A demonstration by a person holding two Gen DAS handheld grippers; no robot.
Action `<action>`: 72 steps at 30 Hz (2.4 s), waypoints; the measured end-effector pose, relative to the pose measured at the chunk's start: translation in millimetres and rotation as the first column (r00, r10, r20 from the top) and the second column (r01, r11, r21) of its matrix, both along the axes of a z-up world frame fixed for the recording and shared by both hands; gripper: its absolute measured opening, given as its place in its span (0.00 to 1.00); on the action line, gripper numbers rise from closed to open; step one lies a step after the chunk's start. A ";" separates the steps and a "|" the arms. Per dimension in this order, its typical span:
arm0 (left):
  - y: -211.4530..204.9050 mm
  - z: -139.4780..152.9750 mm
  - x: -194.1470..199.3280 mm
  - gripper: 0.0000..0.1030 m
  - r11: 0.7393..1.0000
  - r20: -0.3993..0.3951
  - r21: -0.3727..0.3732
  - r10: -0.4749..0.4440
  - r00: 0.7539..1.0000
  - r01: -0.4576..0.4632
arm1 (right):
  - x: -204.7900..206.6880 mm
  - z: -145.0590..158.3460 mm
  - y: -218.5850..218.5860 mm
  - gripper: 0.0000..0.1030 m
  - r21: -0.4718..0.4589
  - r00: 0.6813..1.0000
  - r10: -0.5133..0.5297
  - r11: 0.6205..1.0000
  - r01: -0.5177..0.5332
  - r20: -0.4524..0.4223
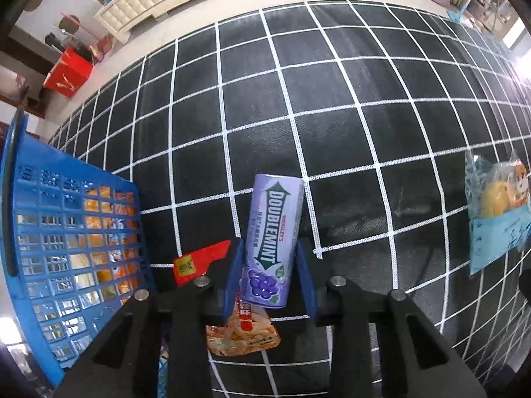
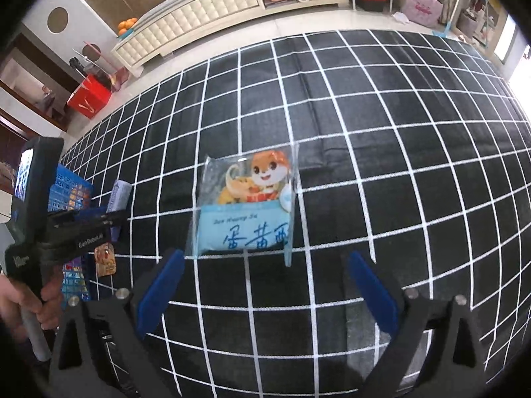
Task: Organize snacks
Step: 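Grasp the purple Doublemint stick pack with the left tool, then grasp the blue Dan Huang Su pastry pack with the right tool, then carry Doublemint pack into basket and open left tool while right tool carries pastry pack over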
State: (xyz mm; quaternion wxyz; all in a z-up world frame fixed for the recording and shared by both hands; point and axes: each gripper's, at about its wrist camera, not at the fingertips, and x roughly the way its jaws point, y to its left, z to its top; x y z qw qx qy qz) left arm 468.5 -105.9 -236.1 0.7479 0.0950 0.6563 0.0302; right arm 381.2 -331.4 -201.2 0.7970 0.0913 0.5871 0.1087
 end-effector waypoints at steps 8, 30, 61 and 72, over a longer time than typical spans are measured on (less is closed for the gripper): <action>-13.7 2.8 -20.9 0.29 0.999 0.052 -0.016 -0.047 0.998 0.048 | -5.8 16.7 9.3 0.98 0.003 1.000 0.017 1.000 -0.017 0.026; -10.3 78.6 -69.2 0.19 0.979 0.190 -0.178 -0.068 0.980 0.102 | 37.7 3.3 48.8 0.98 -0.080 0.998 0.038 0.996 -0.042 -0.052; -16.8 106.2 -108.6 0.19 0.971 0.237 -0.194 -0.094 0.967 0.142 | -9.8 17.2 44.7 0.67 -0.099 0.994 0.106 0.990 -0.105 0.005; 11.5 176.3 -152.6 0.19 0.960 0.350 -0.220 -0.087 0.933 0.172 | -58.9 105.2 99.0 0.67 -0.136 0.977 0.166 0.980 -0.147 0.137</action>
